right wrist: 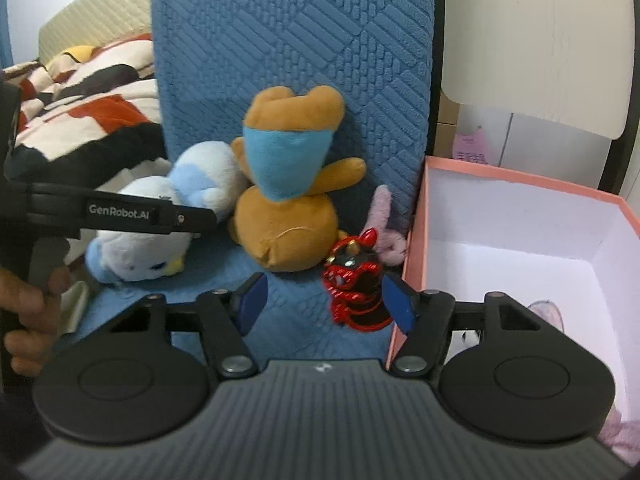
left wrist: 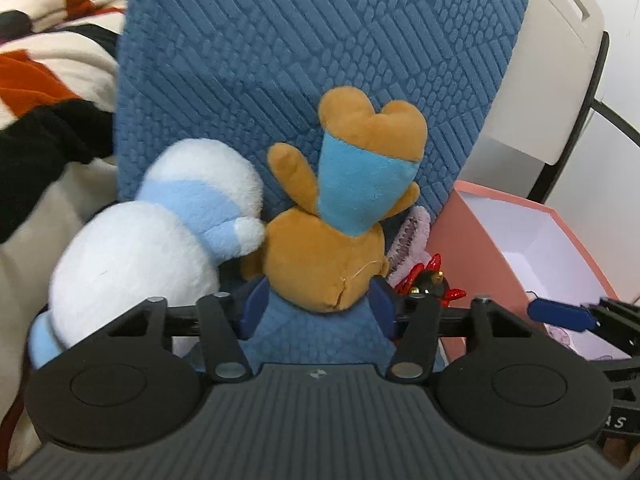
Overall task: Organize objects
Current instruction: 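Grasp the red figurine with the right tool while the left tool grasps the orange bear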
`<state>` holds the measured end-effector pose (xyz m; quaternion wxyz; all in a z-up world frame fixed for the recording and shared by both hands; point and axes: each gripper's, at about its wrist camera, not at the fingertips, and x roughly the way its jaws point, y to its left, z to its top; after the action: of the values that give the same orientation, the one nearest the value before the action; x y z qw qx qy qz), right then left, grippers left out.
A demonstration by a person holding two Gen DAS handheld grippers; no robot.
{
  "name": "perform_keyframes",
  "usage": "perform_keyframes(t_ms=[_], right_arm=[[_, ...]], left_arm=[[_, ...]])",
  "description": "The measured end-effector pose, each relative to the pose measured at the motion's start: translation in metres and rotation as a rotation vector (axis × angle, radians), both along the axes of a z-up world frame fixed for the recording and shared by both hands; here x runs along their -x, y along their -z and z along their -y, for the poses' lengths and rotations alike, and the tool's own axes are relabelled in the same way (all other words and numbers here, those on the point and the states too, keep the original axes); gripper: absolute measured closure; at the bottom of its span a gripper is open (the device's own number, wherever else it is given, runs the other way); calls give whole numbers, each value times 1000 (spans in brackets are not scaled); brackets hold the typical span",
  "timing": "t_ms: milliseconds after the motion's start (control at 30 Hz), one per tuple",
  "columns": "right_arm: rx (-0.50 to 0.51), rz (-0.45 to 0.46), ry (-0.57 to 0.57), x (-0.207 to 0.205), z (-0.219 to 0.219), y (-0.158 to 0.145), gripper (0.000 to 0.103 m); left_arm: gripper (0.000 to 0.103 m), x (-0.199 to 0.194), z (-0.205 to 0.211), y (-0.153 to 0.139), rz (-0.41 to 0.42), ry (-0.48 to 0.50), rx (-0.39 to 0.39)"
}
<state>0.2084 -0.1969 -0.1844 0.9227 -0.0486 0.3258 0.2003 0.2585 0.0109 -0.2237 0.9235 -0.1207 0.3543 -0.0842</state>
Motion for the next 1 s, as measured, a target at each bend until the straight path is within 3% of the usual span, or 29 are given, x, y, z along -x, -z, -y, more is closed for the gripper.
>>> perform_keyframes(t_ms=[300,667,1000], right_arm=[[41,-72,25,-47,-13,24,45],[277,88,134,-54,-52,56,44],[459,129,93,-65,-70,90,43]], left_arm=[[45,-48,6,7,23,77,28],[43,-90,15,19,28,147,44],[34,-112,30,28,32,155,14]])
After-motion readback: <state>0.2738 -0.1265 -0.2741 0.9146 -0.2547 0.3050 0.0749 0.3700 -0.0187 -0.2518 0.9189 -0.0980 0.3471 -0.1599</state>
